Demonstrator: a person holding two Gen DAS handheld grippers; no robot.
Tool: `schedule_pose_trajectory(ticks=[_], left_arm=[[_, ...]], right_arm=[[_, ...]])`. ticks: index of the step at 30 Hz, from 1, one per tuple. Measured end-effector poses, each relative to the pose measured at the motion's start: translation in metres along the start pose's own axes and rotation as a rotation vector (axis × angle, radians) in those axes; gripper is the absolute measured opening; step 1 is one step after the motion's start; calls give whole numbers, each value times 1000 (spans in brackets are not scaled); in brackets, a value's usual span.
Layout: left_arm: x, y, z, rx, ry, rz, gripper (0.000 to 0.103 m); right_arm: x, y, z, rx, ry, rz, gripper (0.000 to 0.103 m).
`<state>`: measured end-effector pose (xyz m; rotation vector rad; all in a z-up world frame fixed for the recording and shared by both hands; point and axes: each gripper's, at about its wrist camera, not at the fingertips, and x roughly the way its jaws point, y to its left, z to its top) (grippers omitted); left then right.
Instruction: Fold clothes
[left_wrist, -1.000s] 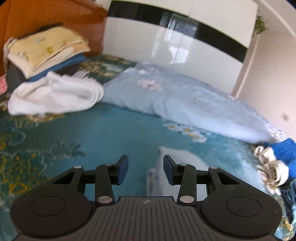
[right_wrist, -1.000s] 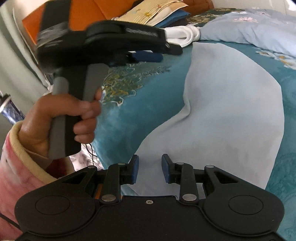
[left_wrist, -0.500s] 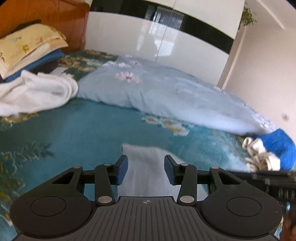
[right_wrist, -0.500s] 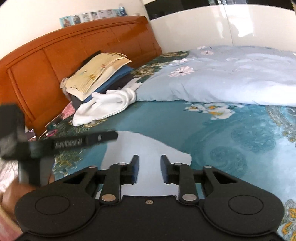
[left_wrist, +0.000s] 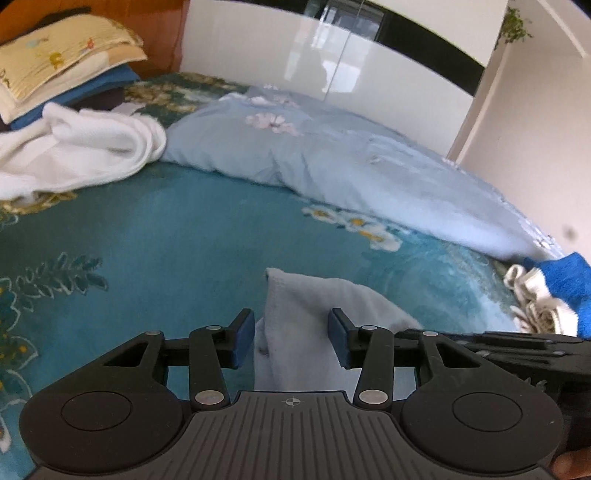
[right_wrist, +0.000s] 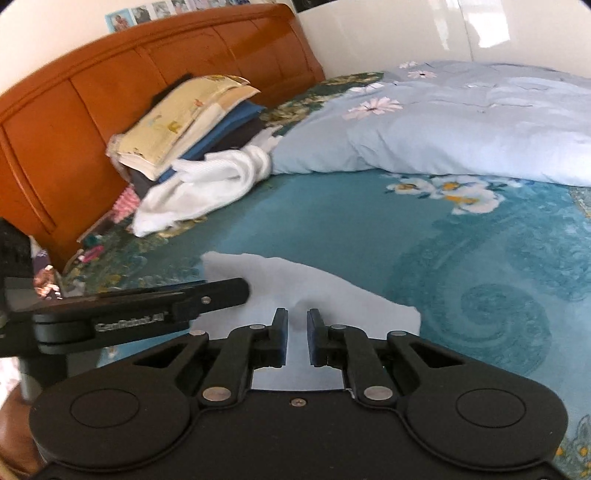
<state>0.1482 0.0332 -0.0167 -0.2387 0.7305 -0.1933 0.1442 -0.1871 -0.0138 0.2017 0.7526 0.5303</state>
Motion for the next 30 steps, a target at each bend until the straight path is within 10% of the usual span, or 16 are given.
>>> schedule_pose_trajectory(ticks=[20, 30], left_arm=[[30, 10, -12, -8, 91, 32, 47], [27, 11, -11, -9, 90, 38, 50]], right_arm=[[23, -35, -6, 103, 55, 7, 0], [5, -44, 3, 105, 6, -23, 18]])
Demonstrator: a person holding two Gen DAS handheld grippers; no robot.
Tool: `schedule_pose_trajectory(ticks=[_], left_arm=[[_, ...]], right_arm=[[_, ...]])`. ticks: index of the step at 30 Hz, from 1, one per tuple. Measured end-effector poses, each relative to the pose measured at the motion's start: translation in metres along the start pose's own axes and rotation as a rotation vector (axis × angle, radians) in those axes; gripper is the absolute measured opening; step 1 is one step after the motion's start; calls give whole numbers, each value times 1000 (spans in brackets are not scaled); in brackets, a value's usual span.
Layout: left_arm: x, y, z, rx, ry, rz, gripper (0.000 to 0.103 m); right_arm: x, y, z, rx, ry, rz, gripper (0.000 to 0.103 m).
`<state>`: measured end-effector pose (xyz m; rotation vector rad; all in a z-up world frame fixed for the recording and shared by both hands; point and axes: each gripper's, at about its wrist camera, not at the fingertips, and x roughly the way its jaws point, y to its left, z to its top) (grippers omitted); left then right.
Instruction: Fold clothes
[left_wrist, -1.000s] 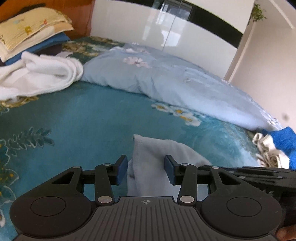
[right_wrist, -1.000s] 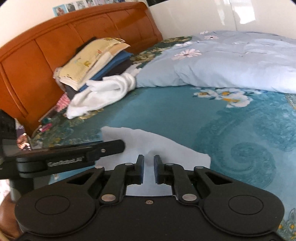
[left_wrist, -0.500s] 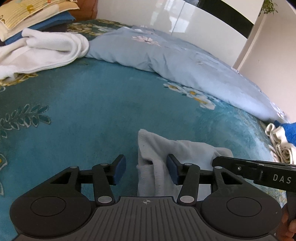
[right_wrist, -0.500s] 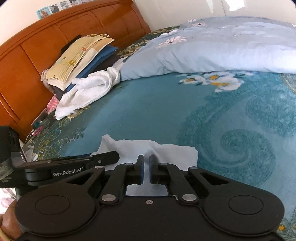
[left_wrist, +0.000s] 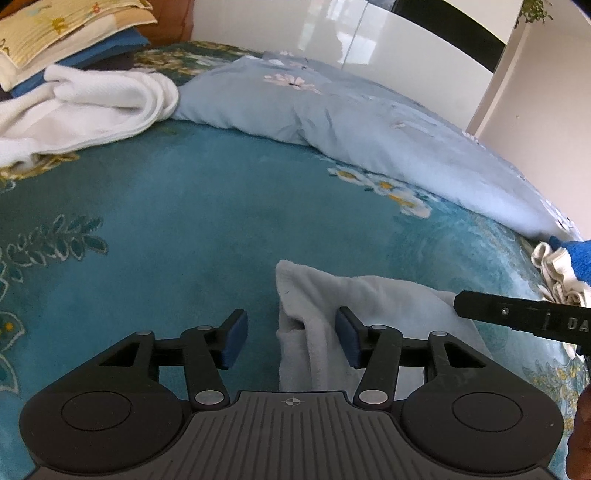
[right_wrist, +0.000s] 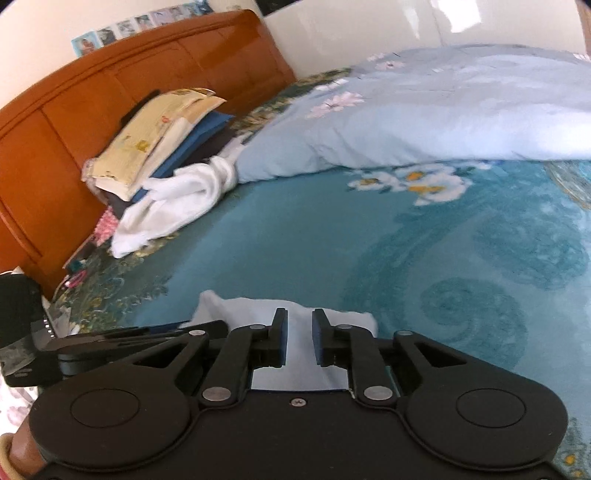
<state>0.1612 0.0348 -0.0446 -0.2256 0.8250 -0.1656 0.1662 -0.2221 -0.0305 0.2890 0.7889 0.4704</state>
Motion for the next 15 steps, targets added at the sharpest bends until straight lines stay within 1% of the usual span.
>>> schedule_pose_trajectory(ticks=[2, 3, 5, 15], left_arm=[[1, 1, -1, -1, 0, -1, 51], [1, 1, -1, 0, 0, -1, 51], [2, 1, -1, 4, 1, -1, 51], [3, 1, -1, 12, 4, 5, 52]], right_arm=[[4, -8, -1, 26, 13, -4, 16], [5, -11, -1, 38, 15, -4, 11], [8, -15, -2, 54, 18, -7, 8], [13, -15, -4, 50, 32, -17, 8]])
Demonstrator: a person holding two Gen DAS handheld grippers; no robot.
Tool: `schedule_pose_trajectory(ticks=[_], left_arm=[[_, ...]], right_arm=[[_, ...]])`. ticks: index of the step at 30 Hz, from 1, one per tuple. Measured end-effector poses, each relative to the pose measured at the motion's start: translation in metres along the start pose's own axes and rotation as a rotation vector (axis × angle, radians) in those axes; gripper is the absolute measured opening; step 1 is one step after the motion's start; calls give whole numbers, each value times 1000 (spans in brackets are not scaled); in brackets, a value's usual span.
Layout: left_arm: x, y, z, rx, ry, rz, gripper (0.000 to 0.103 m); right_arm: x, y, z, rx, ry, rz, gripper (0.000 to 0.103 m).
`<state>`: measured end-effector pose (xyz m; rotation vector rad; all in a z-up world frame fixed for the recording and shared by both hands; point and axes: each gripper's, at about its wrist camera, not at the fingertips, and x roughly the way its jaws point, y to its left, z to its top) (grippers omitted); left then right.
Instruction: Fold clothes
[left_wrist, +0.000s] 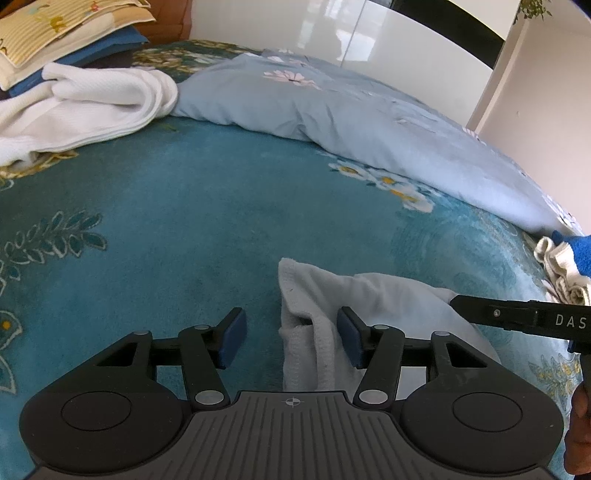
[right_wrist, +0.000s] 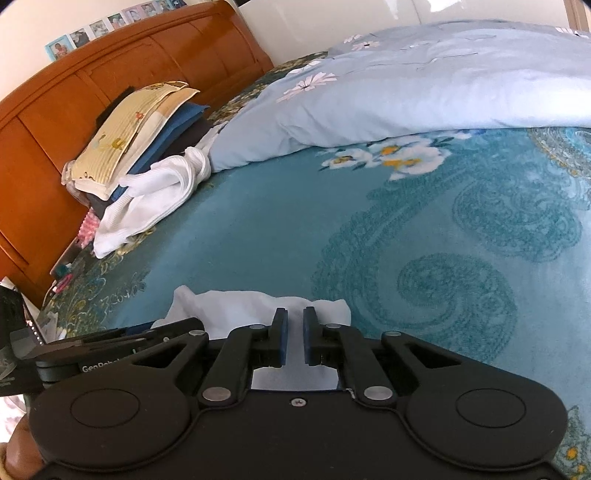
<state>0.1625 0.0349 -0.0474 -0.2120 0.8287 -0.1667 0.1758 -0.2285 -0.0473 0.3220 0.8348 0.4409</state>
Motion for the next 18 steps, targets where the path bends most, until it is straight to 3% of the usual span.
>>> schedule_pose_trajectory(ticks=[5, 8, 13, 15, 16, 18], left_arm=[[-5, -2, 1, -2, -3, 4, 52], [-12, -5, 2, 9, -15, 7, 52], [-27, -13, 2, 23, -37, 2, 53], [-34, -16, 0, 26, -45, 1, 59], [-37, -18, -1, 29, -51, 2, 70], [-44, -21, -4, 37, -63, 6, 73]], right_arm=[[-5, 4, 1, -8, -3, -2, 10], [-12, 8, 3, -16, -14, 1, 20], [-26, 15, 4, -32, -34, 16, 21], [-32, 18, 3, -39, -38, 21, 25], [-35, 20, 2, -43, -40, 23, 29], [-41, 24, 0, -53, -47, 28, 36]])
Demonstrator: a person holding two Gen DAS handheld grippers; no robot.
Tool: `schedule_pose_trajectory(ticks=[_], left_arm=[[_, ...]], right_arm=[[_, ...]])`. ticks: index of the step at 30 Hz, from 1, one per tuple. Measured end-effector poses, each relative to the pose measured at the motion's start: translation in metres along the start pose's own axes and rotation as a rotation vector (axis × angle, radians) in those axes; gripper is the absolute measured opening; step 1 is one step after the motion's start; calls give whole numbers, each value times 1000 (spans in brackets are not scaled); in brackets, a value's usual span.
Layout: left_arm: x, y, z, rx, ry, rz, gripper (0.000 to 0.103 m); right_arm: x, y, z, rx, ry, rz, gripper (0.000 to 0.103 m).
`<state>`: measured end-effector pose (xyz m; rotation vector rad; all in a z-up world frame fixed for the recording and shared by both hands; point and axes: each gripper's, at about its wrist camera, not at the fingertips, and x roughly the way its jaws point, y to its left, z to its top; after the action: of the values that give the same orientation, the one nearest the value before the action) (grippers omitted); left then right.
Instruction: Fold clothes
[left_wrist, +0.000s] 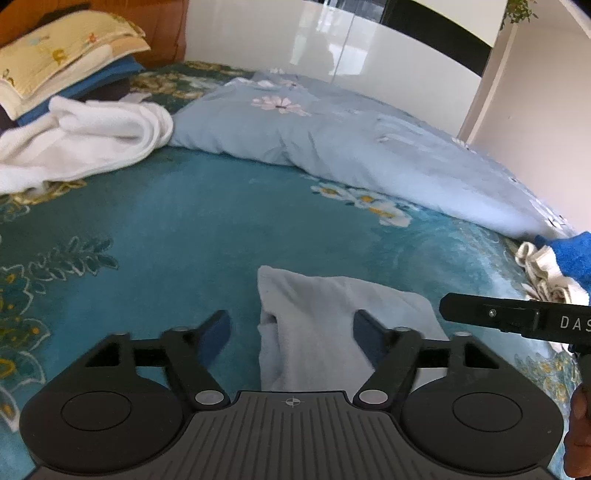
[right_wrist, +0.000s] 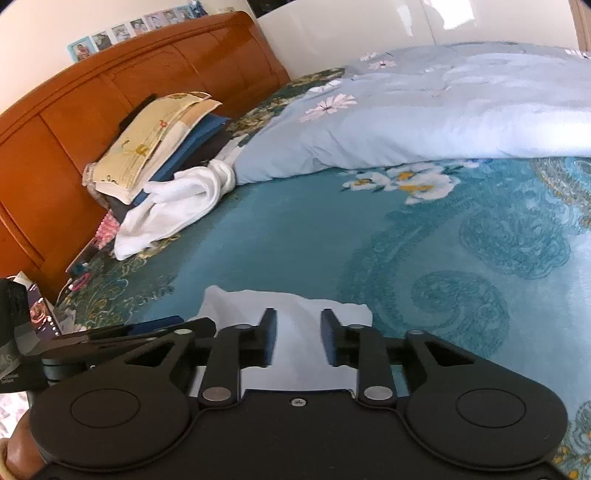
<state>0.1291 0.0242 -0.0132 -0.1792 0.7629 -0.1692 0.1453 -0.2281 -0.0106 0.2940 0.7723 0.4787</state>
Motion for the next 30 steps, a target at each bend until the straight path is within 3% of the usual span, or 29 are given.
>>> schedule_pose_trajectory(ticks=[11, 16, 17, 19, 23, 30], left_arm=[[-27, -2, -18, -16, -6, 4, 79], [-36, -3, -26, -22, -7, 9, 83], [-38, -3, -27, -20, -8, 11, 86], [-42, -4, -29, -16, -12, 16, 92], [-49, -5, -33, -11, -20, 8, 101], [-61, -8, -40, -3, -27, 20, 103]], right_arm=[[-28, 19, -15, -40, -7, 15, 52], [-38, 28, -26, -65, -8, 25, 64], [-40, 30, -27, -69, -8, 27, 65], [-44, 33, -31, -79, -8, 29, 77], [-51, 41, -40, -112, -2, 28, 84], [-63, 48, -50, -130, -13, 50, 100]])
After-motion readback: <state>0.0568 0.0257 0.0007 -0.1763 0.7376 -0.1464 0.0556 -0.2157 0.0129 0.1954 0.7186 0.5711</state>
